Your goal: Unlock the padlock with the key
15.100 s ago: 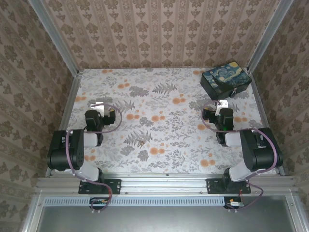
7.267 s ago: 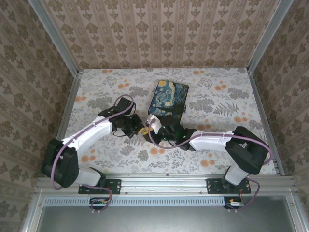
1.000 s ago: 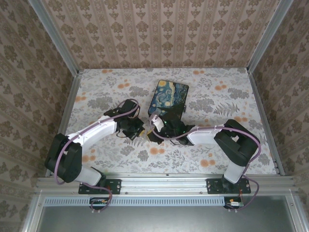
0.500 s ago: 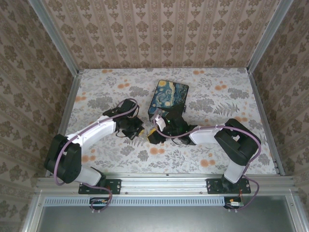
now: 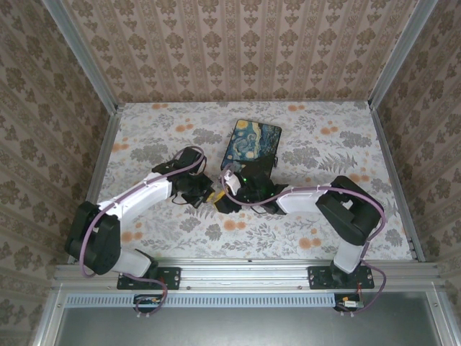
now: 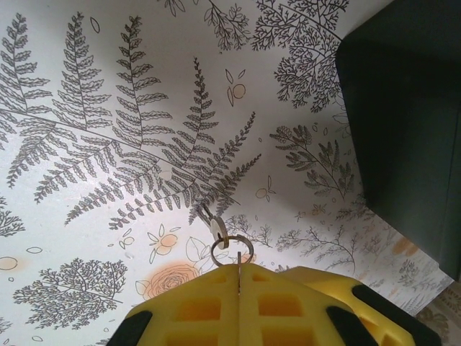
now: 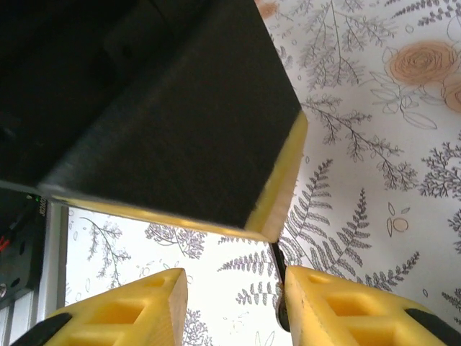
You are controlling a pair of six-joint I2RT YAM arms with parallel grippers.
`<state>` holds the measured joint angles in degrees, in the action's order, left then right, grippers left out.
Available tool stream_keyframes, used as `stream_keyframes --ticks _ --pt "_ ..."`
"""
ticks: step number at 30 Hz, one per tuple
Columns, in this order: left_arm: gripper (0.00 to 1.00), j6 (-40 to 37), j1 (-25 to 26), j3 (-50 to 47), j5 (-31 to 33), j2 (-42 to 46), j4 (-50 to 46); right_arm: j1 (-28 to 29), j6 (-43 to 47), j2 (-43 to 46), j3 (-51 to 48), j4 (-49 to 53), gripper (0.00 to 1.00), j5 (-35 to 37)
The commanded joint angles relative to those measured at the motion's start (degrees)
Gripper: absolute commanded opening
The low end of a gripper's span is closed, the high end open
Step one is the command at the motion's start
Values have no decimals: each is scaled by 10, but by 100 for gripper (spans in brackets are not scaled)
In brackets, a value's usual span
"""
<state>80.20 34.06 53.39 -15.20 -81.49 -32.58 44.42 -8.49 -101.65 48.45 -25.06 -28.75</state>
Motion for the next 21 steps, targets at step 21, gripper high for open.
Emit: stream_keyframes --ticks 21 --pt "0 27 -3 3 -13 24 0 9 22 -26 18 4 17 53"
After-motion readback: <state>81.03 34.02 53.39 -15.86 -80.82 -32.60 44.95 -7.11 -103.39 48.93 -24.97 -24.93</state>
